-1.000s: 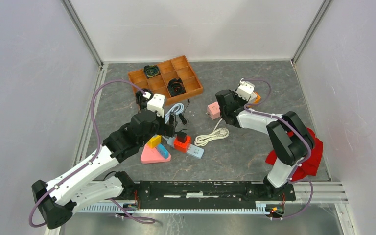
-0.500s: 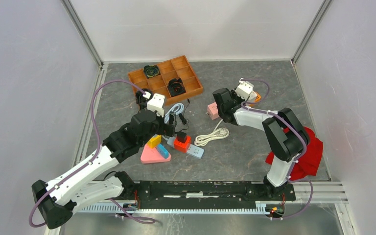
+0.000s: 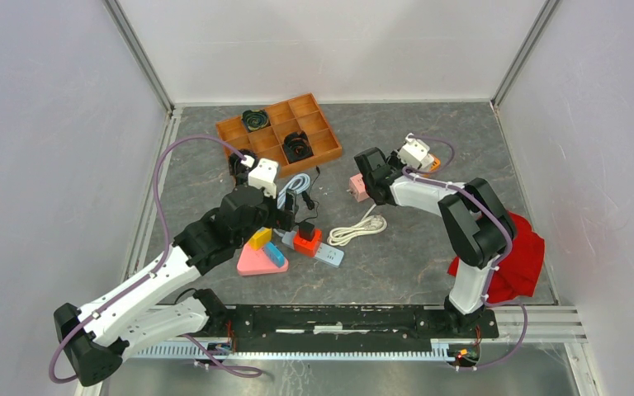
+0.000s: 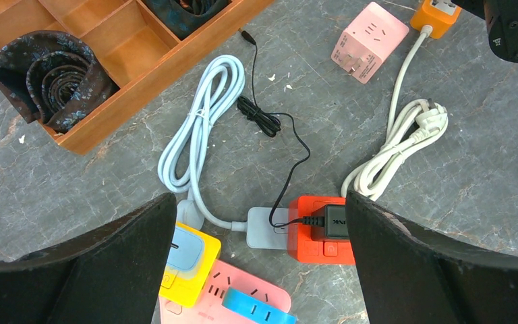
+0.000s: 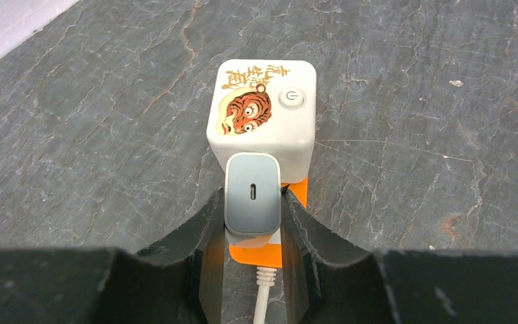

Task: Insert the plug
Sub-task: Insert the plug into the socket.

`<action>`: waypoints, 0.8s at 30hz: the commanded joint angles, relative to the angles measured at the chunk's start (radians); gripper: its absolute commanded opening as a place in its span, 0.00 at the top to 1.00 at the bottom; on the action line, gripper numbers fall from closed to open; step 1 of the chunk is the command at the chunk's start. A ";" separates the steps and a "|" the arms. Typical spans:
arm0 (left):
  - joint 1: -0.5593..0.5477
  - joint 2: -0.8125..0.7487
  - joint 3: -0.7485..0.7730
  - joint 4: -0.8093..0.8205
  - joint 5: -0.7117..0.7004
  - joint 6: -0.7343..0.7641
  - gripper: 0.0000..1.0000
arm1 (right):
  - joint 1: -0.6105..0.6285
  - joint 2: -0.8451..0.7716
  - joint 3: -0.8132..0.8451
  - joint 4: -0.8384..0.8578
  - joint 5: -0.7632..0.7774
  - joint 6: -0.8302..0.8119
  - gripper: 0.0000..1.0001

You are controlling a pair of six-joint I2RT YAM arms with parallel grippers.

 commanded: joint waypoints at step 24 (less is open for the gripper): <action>-0.003 -0.022 -0.003 0.035 -0.033 0.051 0.00 | 0.000 0.102 0.137 -0.216 -0.004 0.154 1.00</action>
